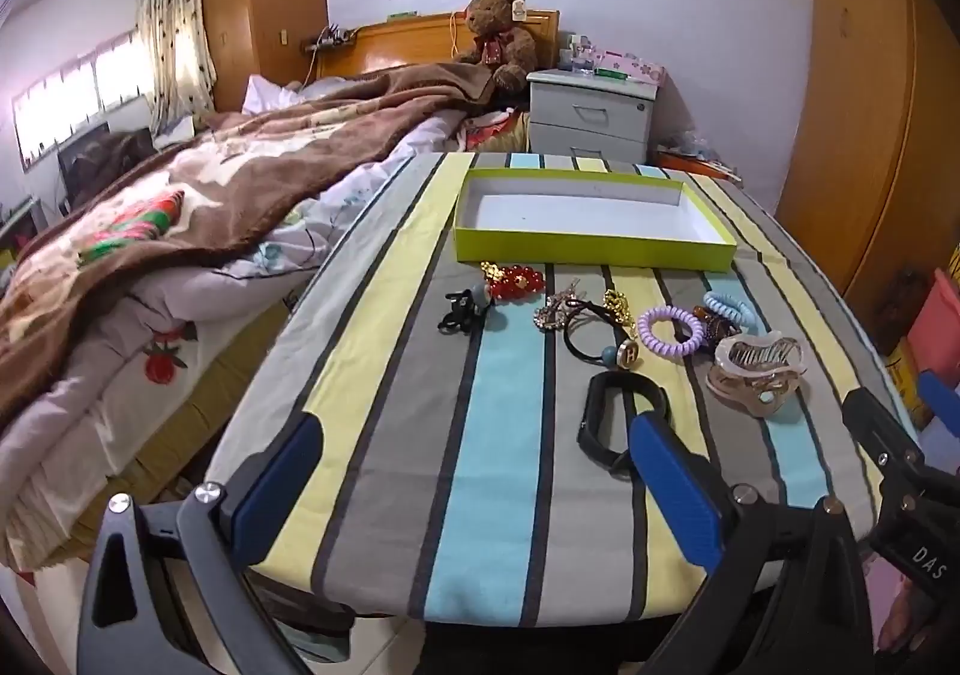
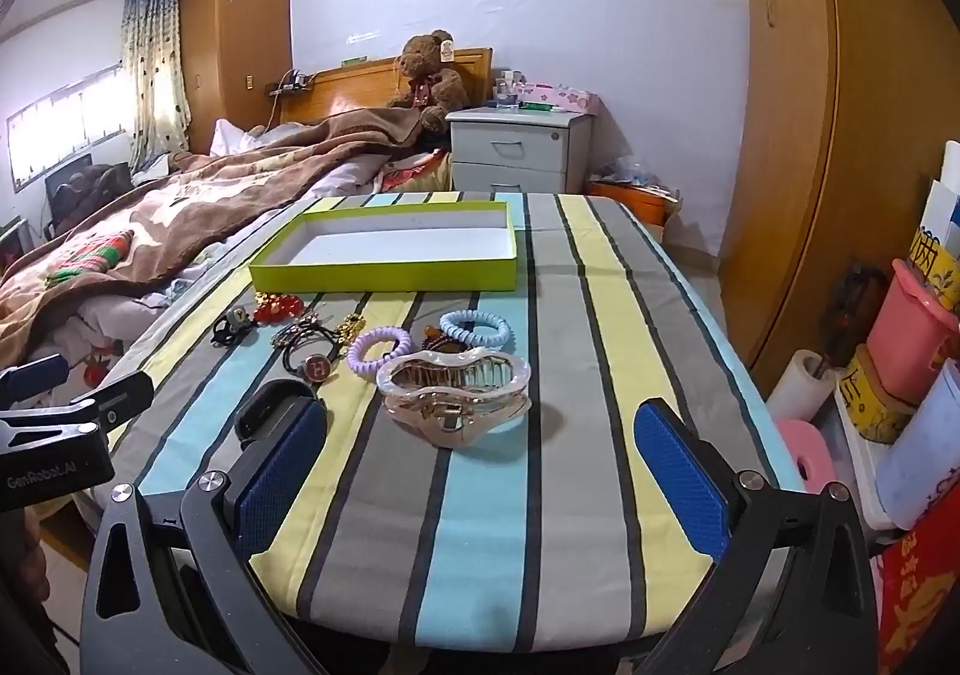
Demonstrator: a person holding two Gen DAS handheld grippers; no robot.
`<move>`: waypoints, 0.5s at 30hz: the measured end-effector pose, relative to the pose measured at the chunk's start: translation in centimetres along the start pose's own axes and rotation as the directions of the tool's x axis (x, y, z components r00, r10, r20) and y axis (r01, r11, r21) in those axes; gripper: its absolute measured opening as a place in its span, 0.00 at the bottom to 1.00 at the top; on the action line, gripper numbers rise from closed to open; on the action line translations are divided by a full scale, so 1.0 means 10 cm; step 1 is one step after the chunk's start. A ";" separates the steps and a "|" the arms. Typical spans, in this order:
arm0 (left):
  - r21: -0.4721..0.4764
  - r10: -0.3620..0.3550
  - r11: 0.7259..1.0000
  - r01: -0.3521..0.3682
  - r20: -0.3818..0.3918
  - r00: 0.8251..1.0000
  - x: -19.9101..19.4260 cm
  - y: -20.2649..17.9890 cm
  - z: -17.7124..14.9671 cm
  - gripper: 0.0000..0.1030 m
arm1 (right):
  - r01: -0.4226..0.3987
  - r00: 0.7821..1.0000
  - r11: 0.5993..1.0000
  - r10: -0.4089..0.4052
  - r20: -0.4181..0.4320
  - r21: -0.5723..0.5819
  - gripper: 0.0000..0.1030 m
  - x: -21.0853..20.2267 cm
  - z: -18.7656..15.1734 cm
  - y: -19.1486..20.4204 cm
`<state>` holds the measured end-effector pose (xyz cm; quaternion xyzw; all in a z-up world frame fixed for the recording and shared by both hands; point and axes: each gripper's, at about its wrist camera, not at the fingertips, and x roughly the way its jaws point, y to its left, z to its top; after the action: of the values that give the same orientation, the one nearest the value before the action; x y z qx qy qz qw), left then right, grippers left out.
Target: Organize jewelry
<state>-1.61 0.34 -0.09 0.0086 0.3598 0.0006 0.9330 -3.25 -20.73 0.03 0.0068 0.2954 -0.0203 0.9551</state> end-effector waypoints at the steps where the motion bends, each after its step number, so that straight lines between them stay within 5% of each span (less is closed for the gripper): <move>1: -0.002 -0.013 1.000 0.013 -0.004 1.000 0.00 0.00 -0.01 1.00 | -0.003 1.000 1.000 0.003 -0.001 0.001 0.99 0.00 -0.01 0.00; 15: -0.027 -0.048 0.998 0.048 -0.017 0.999 -0.02 -0.01 -0.03 1.00 | 0.000 1.000 1.000 0.000 -0.006 0.012 0.99 -0.02 -0.06 -0.02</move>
<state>-1.96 0.27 -0.22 -0.0124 0.3681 -0.0170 0.9296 -3.73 -20.87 -0.34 0.0127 0.2980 -0.0220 0.9542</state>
